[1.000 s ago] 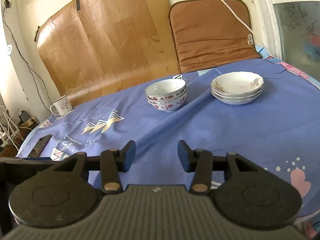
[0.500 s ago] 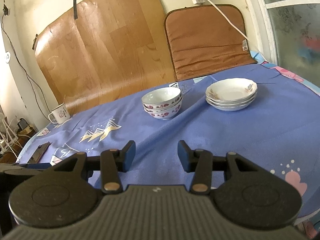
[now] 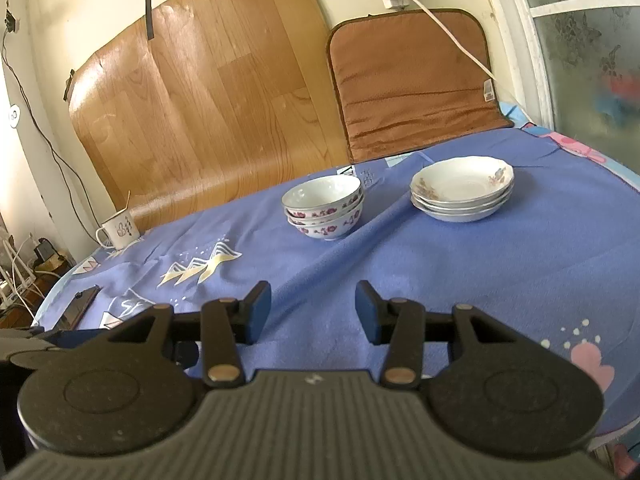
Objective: Organize plates and bowls
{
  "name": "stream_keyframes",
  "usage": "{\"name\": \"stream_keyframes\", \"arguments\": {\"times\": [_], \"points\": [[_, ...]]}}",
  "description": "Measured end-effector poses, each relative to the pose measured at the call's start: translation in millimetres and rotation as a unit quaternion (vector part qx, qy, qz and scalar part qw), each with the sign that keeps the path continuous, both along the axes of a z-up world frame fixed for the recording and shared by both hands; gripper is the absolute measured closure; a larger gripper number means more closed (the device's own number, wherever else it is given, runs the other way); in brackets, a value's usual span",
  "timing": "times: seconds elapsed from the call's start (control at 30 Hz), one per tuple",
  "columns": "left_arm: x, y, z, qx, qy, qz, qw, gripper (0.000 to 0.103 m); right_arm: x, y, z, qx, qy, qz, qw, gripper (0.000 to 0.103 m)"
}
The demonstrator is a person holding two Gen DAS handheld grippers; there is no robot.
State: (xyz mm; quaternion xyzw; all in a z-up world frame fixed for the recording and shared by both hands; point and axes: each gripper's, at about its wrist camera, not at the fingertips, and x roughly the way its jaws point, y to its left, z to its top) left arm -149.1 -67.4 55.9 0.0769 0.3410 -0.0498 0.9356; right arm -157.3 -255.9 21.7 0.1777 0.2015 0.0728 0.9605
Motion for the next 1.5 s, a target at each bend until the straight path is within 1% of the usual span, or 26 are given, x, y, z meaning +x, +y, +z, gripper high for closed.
{"name": "stream_keyframes", "arguments": {"times": [0.33, 0.5, 0.57, 0.7, 0.83, 0.9, 0.93, 1.0, 1.07, 1.13, 1.23, 1.27, 1.33, 1.4, 1.43, 1.5], "points": [[2.3, -1.6, -1.5, 0.002, 0.004, -0.005, 1.0000, 0.000, -0.5, -0.5, -0.3, 0.001, 0.002, -0.002, 1.000, 0.054], [7.8, -2.6, -1.7, 0.007, 0.003, -0.005, 1.0000, 0.000, 8.3, -5.9, 2.0, 0.009, 0.005, -0.003, 1.000, 0.054], [12.1, -0.8, -0.9, 0.001, 0.006, -0.001, 1.0000, 0.000, 13.8, -10.2, 3.6, 0.018, 0.007, -0.007, 1.000, 0.054], [29.4, 3.7, 2.8, -0.028, 0.025, -0.004, 0.9993, 0.000, 26.1, -18.0, 7.3, 0.021, 0.012, -0.005, 1.000, 0.054], [48.0, 1.7, 6.3, -0.034, 0.022, -0.013, 0.9991, 0.000, 41.8, -28.1, 14.0, 0.016, 0.016, -0.004, 1.000, 0.054], [61.1, 0.3, 6.2, -0.042, 0.032, -0.022, 0.9984, 0.001, 52.3, -32.5, 18.2, 0.011, 0.020, 0.003, 1.000, 0.054], [68.4, -0.2, 6.0, -0.048, 0.037, -0.026, 0.9978, 0.004, 59.0, -35.0, 20.0, 0.010, 0.025, 0.009, 1.000, 0.054], [80.9, -3.7, 7.8, -0.050, 0.039, -0.040, 0.9972, 0.018, 76.6, -40.1, 23.8, 0.011, 0.044, 0.027, 0.999, 0.054], [94.1, -8.2, 11.5, -0.051, 0.035, -0.039, 0.9973, 0.019, 95.0, -45.8, 27.2, 0.018, 0.064, 0.043, 0.997, 0.054], [112.2, -11.6, 17.4, -0.061, 0.032, -0.033, 0.9971, 0.019, 115.0, -51.3, 32.0, 0.024, 0.083, 0.057, 0.995, 0.054], [140.2, -15.3, 27.6, -0.095, 0.027, -0.015, 0.9950, 0.019, 145.5, -57.4, 38.8, 0.032, 0.111, 0.081, 0.990, 0.055], [148.6, -17.5, 29.9, -0.103, 0.027, -0.013, 0.9943, 0.020, 156.4, -58.6, 39.9, 0.035, 0.123, 0.089, 0.988, 0.055], [169.9, -24.8, 31.6, -0.105, 0.033, -0.014, 0.9938, 0.029, 176.5, -60.1, 39.2, 0.041, 0.149, 0.106, 0.982, 0.061], [189.2, -32.6, 27.2, -0.105, 0.052, -0.017, 0.9930, 0.040, 193.7, -60.8, 36.3, 0.043, 0.176, 0.114, 0.977, 0.066], [198.7, -36.6, 22.7, -0.105, 0.064, -0.018, 0.9923, 0.044, 201.2, -61.6, 34.4, 0.045, 0.187, 0.119, 0.974, 0.070], [210.8, -43.6, 13.8, -0.101, 0.079, -0.022, 0.9915, 0.050, 214.1, -63.0, 30.2, 0.046, 0.205, 0.124, 0.970, 0.071]]}}
